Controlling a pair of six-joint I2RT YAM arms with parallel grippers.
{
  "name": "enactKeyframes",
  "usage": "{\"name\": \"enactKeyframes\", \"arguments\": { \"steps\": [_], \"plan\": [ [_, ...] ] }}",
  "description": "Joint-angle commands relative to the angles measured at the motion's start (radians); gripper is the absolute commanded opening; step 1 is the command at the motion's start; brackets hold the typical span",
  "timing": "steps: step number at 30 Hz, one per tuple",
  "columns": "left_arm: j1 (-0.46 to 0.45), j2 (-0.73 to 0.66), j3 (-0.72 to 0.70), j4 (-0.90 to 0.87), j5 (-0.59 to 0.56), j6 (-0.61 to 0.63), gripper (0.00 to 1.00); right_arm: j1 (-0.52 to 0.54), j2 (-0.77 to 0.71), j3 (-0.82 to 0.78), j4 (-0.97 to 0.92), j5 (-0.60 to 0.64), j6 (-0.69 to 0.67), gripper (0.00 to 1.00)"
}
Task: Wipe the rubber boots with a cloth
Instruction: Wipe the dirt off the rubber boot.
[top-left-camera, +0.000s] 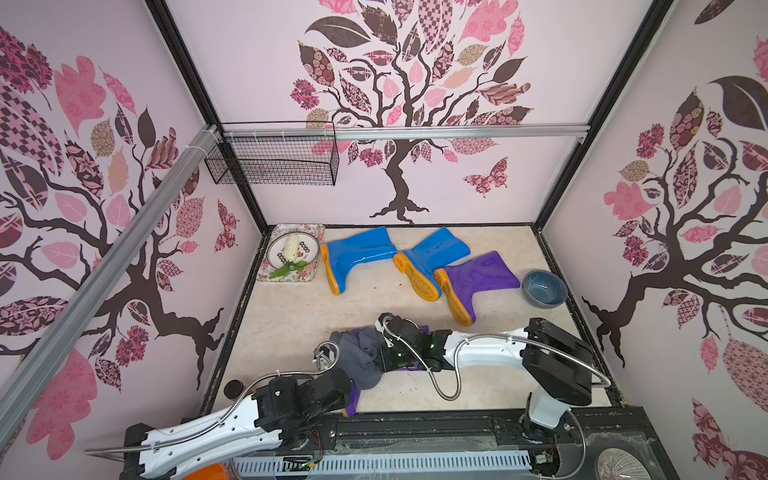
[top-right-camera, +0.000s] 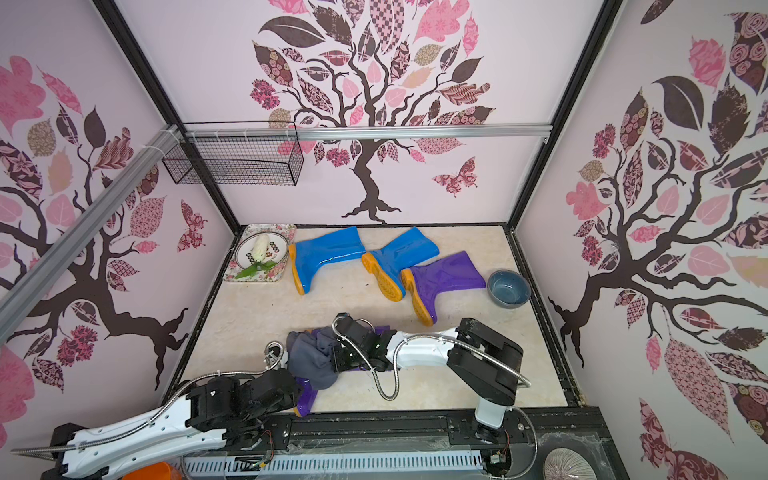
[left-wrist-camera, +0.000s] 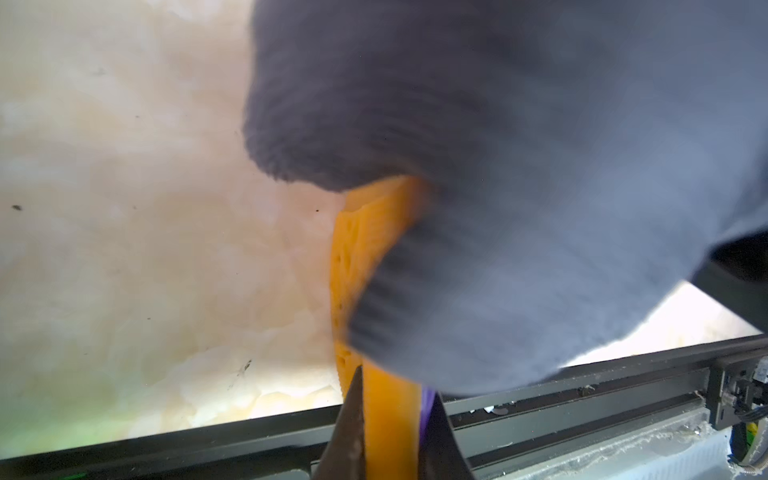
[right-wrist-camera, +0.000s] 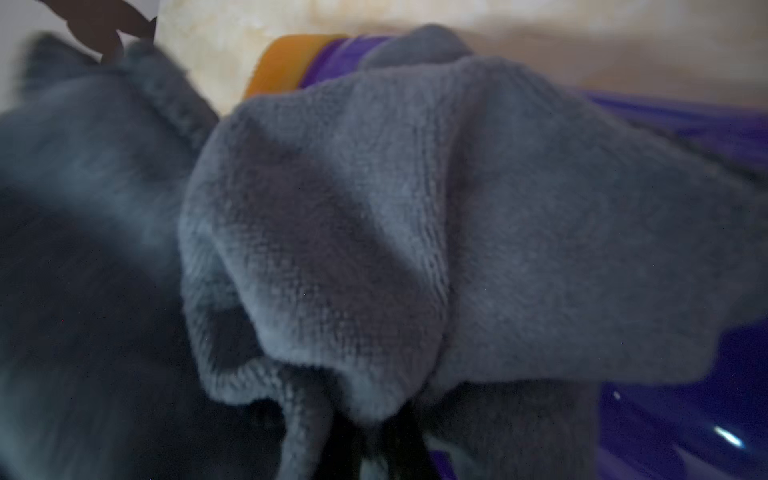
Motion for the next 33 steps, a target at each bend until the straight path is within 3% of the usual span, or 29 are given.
{"name": "enactKeyframes", "arguments": {
  "steps": [1,7,12,15,17,22,25,27,29,33],
  "plan": [
    [0.002,0.009,0.039,0.027,-0.055,-0.009,0.0,-0.079,-0.045,-0.1,-0.054,0.093,0.071,0.0],
    [0.002,-0.025,0.018,0.035,-0.053,-0.019,0.0,-0.136,-0.16,-0.14,-0.413,0.363,0.034,0.0],
    [0.002,-0.043,0.018,0.044,-0.062,-0.007,0.0,-0.137,-0.257,-0.136,-0.508,0.417,0.021,0.0],
    [0.002,-0.026,0.015,0.064,-0.055,-0.005,0.0,-0.127,-0.276,-0.111,-0.482,0.407,0.027,0.0],
    [0.003,-0.007,0.009,0.085,-0.045,-0.005,0.0,-0.082,-0.234,-0.077,-0.386,0.333,0.012,0.0],
    [0.002,0.031,0.027,0.08,-0.04,0.001,0.0,0.131,0.05,0.218,-0.279,0.153,-0.028,0.0],
    [0.002,0.024,0.033,0.068,-0.044,0.002,0.0,0.196,0.121,0.318,-0.173,0.073,-0.018,0.0],
    [0.003,0.011,0.033,0.062,-0.046,-0.003,0.0,0.192,0.116,0.289,-0.077,0.048,0.044,0.0],
    [0.002,-0.005,0.035,0.054,-0.045,-0.009,0.0,0.173,0.068,0.195,-0.024,0.139,0.122,0.0],
    [0.002,-0.036,0.017,0.05,-0.043,-0.025,0.0,0.013,-0.013,-0.046,-0.015,0.162,0.282,0.0]
  ]
}}
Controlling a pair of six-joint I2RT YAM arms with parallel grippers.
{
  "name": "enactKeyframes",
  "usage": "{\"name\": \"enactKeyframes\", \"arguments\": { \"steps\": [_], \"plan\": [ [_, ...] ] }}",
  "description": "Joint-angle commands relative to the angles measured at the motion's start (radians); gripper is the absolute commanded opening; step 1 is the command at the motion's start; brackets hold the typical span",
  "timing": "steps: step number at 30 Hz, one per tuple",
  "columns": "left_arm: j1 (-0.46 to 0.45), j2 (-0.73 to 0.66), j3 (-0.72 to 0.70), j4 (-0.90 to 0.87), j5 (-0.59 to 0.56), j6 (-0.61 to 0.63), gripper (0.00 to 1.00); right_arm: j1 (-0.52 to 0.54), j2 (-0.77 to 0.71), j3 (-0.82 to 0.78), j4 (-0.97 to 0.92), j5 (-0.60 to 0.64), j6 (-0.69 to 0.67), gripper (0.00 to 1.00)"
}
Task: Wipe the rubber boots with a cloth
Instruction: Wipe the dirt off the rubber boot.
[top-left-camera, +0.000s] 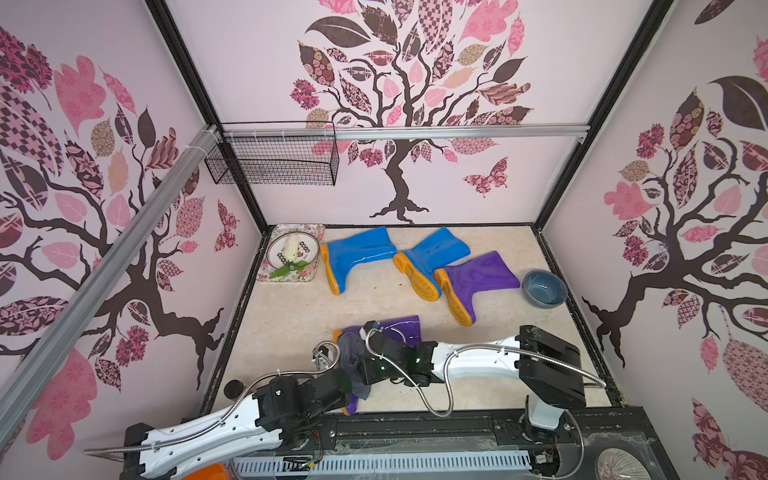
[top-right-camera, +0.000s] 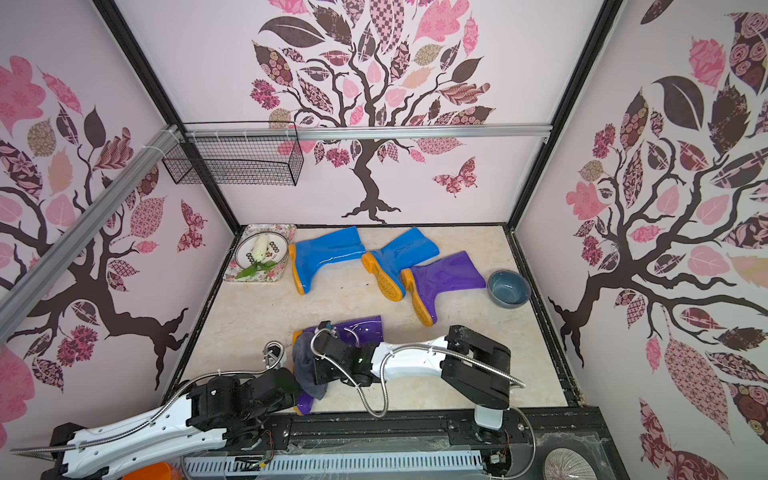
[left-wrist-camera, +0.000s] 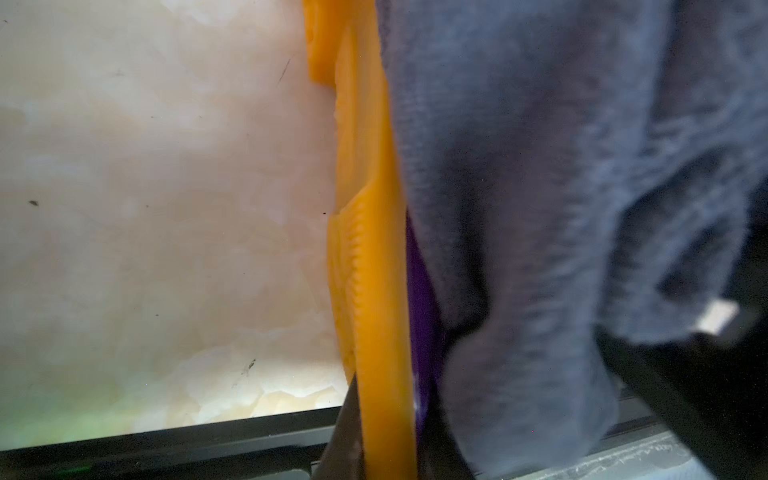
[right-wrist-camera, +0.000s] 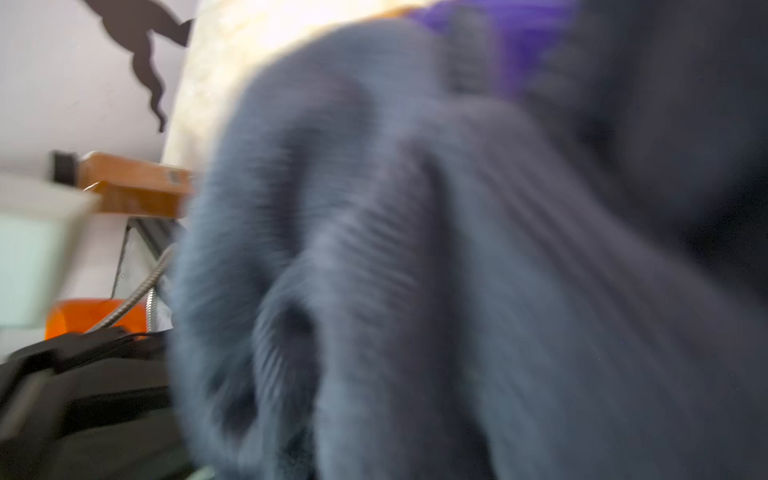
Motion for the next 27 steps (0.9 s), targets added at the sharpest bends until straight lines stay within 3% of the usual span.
{"name": "enactKeyframes", "arguments": {
  "steps": [1,5,8,9,12,18,21,25,27],
  "plan": [
    [0.0,-0.03,0.005,0.067,-0.031,-0.007,0.0,-0.154,-0.061,-0.167,-0.016,0.027,0.176,0.0],
    [0.0,-0.025,-0.006,0.091,-0.019,-0.01,0.0,-0.278,-0.164,-0.256,-0.221,0.191,0.11,0.0],
    [0.0,-0.005,0.004,0.098,-0.014,-0.008,0.0,-0.299,-0.257,-0.266,-0.375,0.352,0.036,0.0],
    [0.0,-0.001,0.004,0.105,-0.012,-0.005,0.0,-0.299,-0.283,-0.269,-0.383,0.347,-0.001,0.0],
    [0.0,0.021,0.008,0.135,-0.006,0.006,0.0,-0.261,-0.301,-0.267,-0.301,0.19,-0.066,0.0],
    [0.0,0.051,0.049,0.175,0.007,0.059,0.0,0.014,-0.169,-0.071,-0.068,-0.058,-0.128,0.0],
    [0.001,0.047,0.068,0.174,0.02,0.083,0.0,0.037,-0.131,-0.051,0.115,-0.199,-0.095,0.0],
    [0.0,0.019,0.056,0.166,0.034,0.08,0.0,0.04,-0.062,-0.026,0.141,-0.234,-0.064,0.0],
    [0.0,-0.005,0.044,0.166,0.037,0.071,0.0,0.057,-0.032,-0.087,0.252,-0.276,0.0,0.0]
  ]
}}
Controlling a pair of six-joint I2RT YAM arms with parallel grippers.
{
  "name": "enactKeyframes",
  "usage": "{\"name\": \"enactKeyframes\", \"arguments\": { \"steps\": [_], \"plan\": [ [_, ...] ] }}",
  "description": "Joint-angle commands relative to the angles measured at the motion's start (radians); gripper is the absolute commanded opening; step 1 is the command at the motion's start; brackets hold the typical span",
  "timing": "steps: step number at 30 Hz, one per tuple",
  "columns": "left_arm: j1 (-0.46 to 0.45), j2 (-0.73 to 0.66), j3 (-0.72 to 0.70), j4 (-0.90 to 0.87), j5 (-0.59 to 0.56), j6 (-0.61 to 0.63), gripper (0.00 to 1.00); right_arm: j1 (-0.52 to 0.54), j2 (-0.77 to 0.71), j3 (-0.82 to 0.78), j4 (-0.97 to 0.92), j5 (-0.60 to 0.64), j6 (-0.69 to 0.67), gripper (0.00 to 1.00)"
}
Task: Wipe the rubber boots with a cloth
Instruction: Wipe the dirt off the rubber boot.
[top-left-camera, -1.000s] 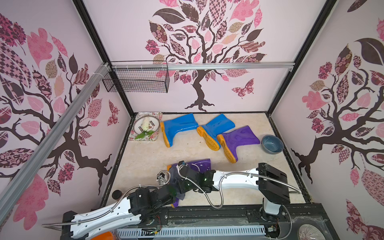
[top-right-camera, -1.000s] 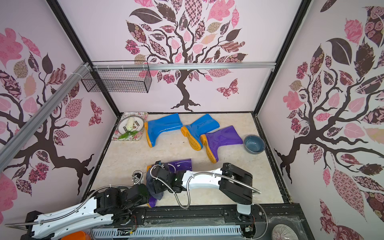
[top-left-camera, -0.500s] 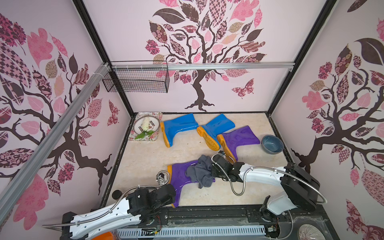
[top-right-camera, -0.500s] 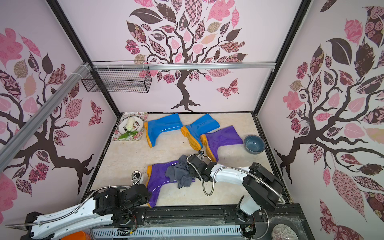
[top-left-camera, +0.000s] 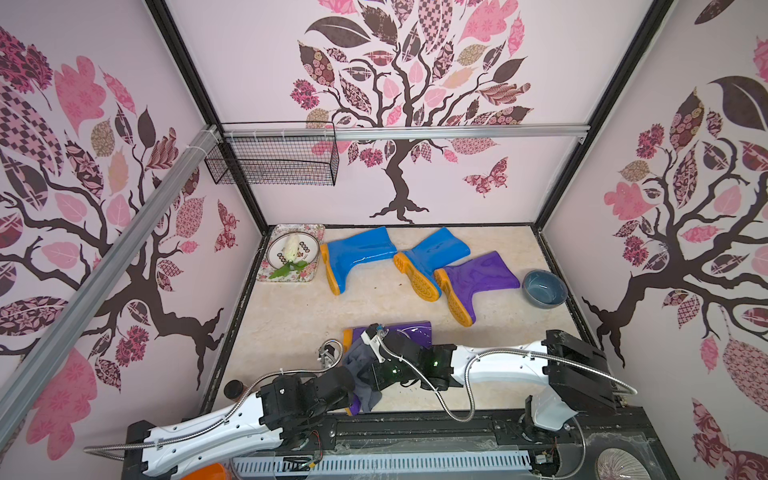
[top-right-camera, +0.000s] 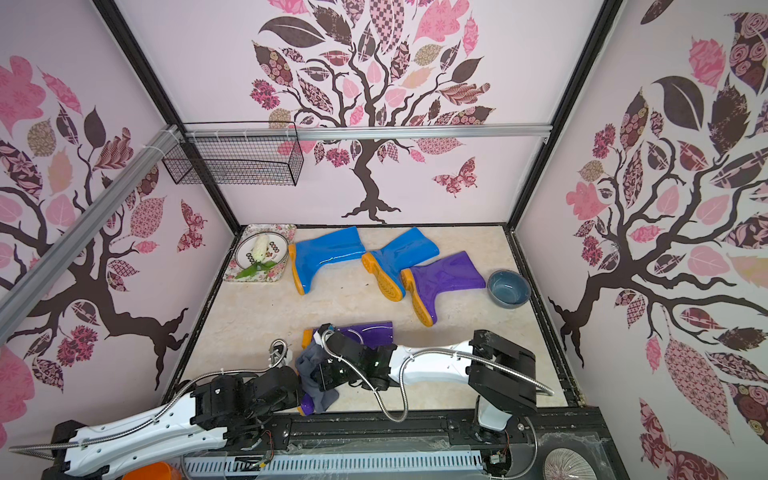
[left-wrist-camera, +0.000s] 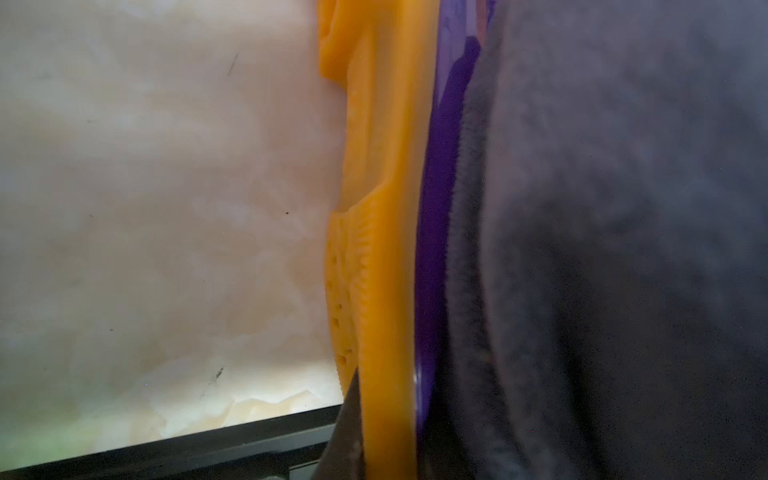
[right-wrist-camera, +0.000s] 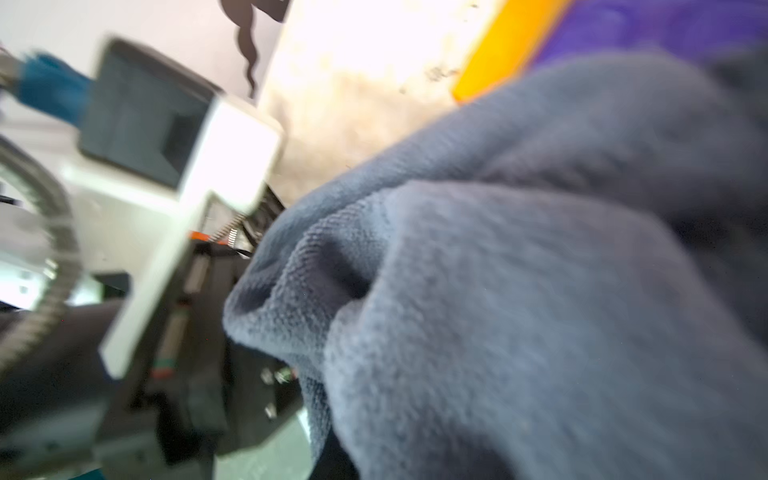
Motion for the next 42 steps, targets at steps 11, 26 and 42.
{"name": "enactKeyframes", "arguments": {
  "steps": [11,26,42],
  "plan": [
    [0.0,-0.141,0.003,0.065,-0.049,-0.042,0.0,0.196,-0.022,-0.226,0.248,-0.053,0.154,0.0],
    [0.0,-0.086,0.035,-0.015,-0.041,-0.062,0.0,-0.172,-0.209,-0.329,-0.276,0.314,0.216,0.0],
    [-0.001,-0.018,0.041,-0.091,-0.052,-0.056,0.0,-0.247,-0.547,-0.037,-0.552,0.415,0.071,0.0]
  ]
}}
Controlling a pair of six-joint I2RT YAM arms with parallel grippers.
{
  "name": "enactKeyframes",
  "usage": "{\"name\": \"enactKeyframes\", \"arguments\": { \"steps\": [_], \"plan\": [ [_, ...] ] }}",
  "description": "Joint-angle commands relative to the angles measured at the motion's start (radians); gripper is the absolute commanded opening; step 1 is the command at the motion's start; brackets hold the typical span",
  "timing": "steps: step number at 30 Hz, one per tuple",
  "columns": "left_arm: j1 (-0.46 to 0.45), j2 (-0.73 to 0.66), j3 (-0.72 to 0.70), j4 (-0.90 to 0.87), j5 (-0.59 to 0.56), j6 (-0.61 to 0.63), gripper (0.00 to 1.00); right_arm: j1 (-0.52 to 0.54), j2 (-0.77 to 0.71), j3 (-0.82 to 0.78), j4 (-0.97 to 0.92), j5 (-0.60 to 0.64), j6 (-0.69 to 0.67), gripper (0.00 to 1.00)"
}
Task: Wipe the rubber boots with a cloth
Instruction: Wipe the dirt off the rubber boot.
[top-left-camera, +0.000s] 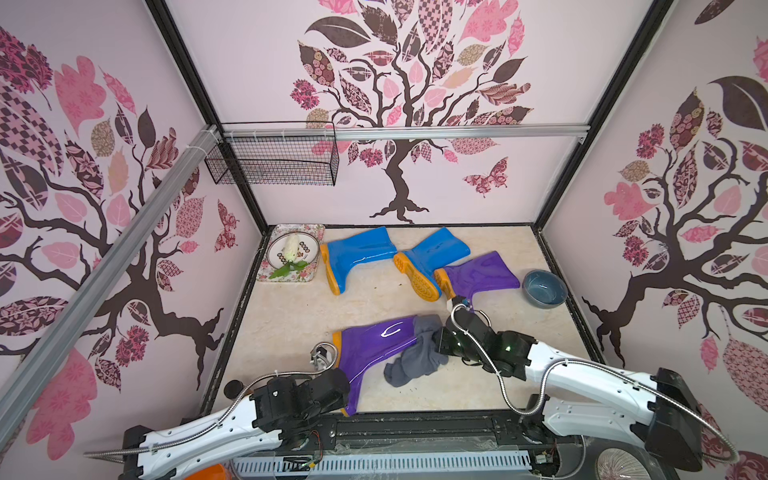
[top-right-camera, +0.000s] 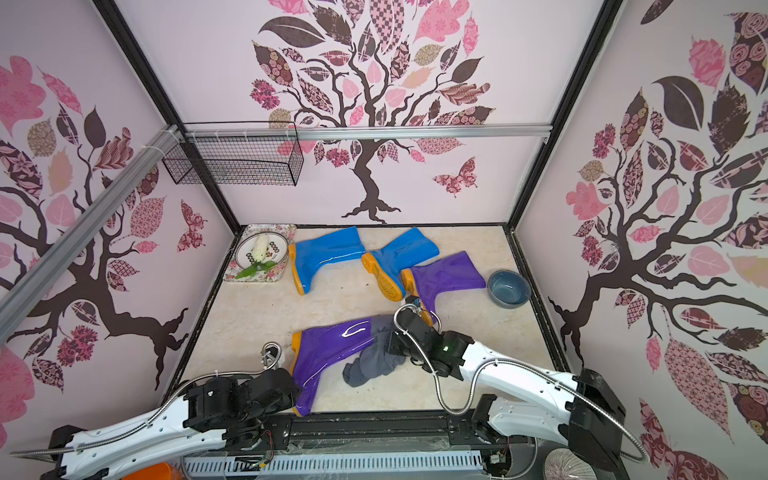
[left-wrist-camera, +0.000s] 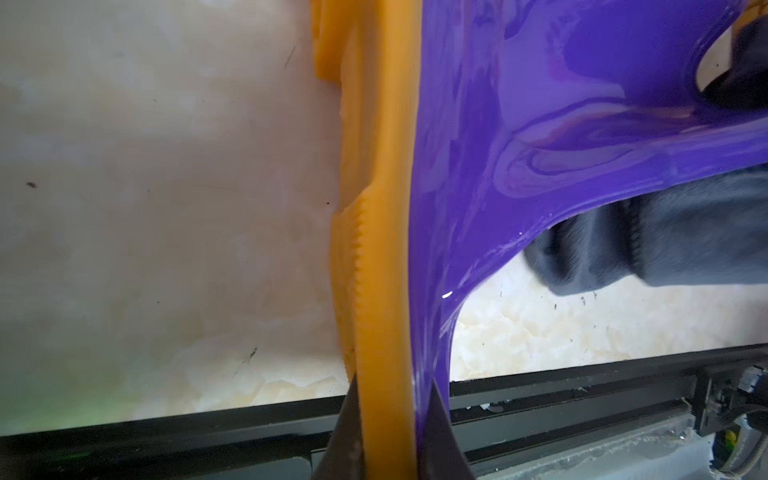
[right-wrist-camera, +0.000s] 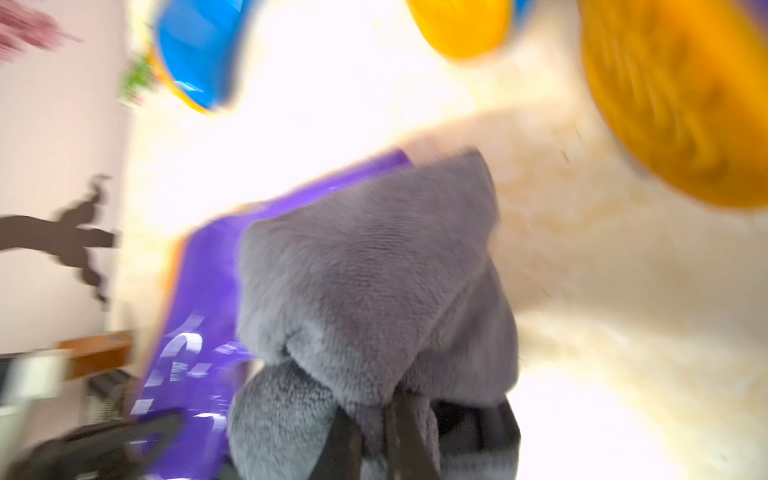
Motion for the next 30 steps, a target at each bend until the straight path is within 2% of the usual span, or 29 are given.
{"name": "enactKeyframes", "arguments": {
  "steps": [1,4,6,9,13,16,20,23,25,27,30],
  "plan": [
    [-0.003,0.022,0.042,-0.005,-0.029,0.016,0.0,0.061,0.034,0.136,0.003,0.041,-0.014,0.0],
    [-0.002,0.034,0.046,0.0,-0.032,0.015,0.0,0.156,0.137,0.232,0.118,0.019,-0.062,0.0],
    [-0.003,0.039,0.046,0.003,-0.033,0.014,0.0,0.176,0.231,0.258,0.213,-0.069,-0.055,0.0],
    [-0.003,0.034,0.048,0.001,-0.035,0.012,0.0,0.17,0.351,0.192,0.392,-0.164,0.017,0.0],
    [-0.003,0.022,0.056,-0.011,-0.039,0.008,0.0,0.115,0.454,0.08,0.47,-0.221,0.077,0.0],
    [-0.001,0.008,0.046,-0.01,-0.03,-0.001,0.0,0.05,0.45,-0.057,0.495,-0.202,0.112,0.0],
    [-0.002,-0.014,0.031,0.0,-0.015,-0.017,0.0,-0.036,0.345,-0.164,0.323,-0.062,0.083,0.0],
    [-0.002,-0.029,0.021,0.031,0.001,-0.025,0.0,-0.046,0.264,-0.196,0.207,0.055,0.026,0.0],
    [-0.002,-0.029,0.019,0.052,0.005,-0.027,0.0,-0.047,0.24,-0.183,0.168,0.044,-0.014,0.0],
    [-0.003,-0.018,0.019,0.076,0.007,-0.028,0.0,-0.04,0.236,-0.14,0.149,-0.054,-0.071,0.0],
    [-0.003,0.02,0.019,0.128,0.019,-0.022,0.0,0.094,0.292,-0.054,0.24,-0.141,-0.126,0.0]
  ]
}}
